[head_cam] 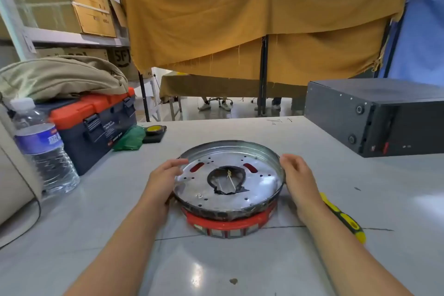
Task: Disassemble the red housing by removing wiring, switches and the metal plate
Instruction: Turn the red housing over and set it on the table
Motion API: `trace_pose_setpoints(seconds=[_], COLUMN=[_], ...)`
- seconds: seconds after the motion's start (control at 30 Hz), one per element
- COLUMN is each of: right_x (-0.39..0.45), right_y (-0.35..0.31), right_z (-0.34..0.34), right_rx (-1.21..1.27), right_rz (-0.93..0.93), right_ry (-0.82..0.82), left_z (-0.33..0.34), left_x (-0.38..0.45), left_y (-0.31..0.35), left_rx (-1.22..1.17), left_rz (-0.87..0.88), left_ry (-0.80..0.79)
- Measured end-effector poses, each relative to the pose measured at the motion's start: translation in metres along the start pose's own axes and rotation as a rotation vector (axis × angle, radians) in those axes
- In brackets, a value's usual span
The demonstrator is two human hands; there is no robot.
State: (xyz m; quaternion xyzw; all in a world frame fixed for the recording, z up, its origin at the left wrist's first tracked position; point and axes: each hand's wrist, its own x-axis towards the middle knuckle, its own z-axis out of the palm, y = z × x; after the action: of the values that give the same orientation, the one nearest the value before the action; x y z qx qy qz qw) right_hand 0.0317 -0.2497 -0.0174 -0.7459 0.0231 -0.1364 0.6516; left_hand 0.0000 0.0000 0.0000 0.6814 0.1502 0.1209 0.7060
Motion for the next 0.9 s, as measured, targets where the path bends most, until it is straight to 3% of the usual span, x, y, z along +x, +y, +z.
trace_pose_setpoints(seconds=[0.13, 0.27, 0.5, 0.6, 0.67, 0.8, 0.9], right_x=[0.002, 0.0, -0.015, -0.028, -0.036, -0.044, -0.047], right_y=[0.005, -0.004, -0.016, -0.028, -0.038, -0.062, -0.085], right_z=[-0.001, -0.005, 0.001, 0.005, 0.011, 0.016, 0.018], right_rx=[0.146, 0.388, 0.442, 0.469, 0.486, 0.492, 0.488], right_rz=[0.146, 0.128, 0.132, 0.053, -0.021, -0.158, -0.199], right_ry=[-0.132, -0.15, -0.284, -0.382, -0.36, -0.296, -0.34], left_z=[-0.006, -0.006, -0.002, 0.003, 0.007, 0.009, 0.01], left_x=[0.006, 0.007, -0.002, -0.009, -0.012, -0.013, -0.018], left_y=[-0.003, -0.002, -0.009, -0.012, -0.015, -0.019, -0.016], left_rx=[-0.108, -0.228, -0.461, -0.504, -0.528, -0.465, -0.462], left_rz=[-0.035, -0.055, -0.113, -0.145, -0.174, -0.204, -0.213], left_ry=[-0.003, 0.043, 0.092, 0.106, 0.078, -0.035, -0.151])
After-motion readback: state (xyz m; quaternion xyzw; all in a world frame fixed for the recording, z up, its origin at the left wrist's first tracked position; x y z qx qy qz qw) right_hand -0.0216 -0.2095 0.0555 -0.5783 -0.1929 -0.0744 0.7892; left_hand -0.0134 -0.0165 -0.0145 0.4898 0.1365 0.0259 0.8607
